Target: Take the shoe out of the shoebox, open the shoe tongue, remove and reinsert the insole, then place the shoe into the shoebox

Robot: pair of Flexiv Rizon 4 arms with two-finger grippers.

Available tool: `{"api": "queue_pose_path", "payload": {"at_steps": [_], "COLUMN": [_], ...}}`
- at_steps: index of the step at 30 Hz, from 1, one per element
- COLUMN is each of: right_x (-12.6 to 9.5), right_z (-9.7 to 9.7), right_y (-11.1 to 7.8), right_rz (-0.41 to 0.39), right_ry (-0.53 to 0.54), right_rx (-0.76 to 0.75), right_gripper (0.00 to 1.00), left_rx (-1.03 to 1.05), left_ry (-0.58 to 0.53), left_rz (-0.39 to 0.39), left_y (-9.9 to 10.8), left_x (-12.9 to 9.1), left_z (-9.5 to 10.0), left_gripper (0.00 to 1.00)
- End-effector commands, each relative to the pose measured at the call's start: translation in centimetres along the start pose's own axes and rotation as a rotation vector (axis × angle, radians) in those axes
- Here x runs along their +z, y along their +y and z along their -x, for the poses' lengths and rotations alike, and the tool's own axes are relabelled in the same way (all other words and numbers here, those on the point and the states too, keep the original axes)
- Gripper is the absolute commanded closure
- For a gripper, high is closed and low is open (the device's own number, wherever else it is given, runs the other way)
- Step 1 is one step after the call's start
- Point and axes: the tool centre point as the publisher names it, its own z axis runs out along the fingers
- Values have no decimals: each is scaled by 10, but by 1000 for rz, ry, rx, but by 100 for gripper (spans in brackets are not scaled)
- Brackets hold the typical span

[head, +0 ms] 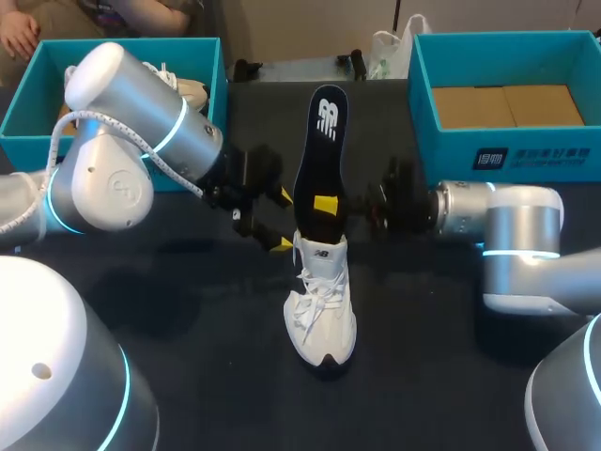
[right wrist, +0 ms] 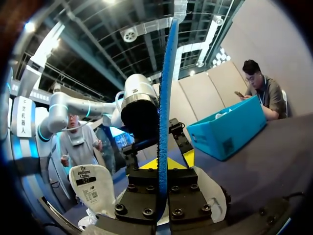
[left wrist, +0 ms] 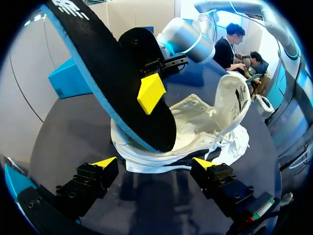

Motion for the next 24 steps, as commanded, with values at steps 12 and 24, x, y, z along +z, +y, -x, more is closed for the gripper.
{"api": "queue_pose_path", "payload": {"at_steps": [12, 24], "right_x": [0, -5], "right_z": [-11, -16], "right_y": [-25, -28], "right_rz": [4, -13], "right_ry": [-10, -23], "right_rx": [64, 99], "right_gripper": [100, 100], "left_rx": [-1, 64], "left_ry": [-2, 34], "left_rz": [5, 4], "left_y": [-1, 1], "left_x": [1, 1], "left_z": [0, -3], "left_gripper": [0, 0]}}
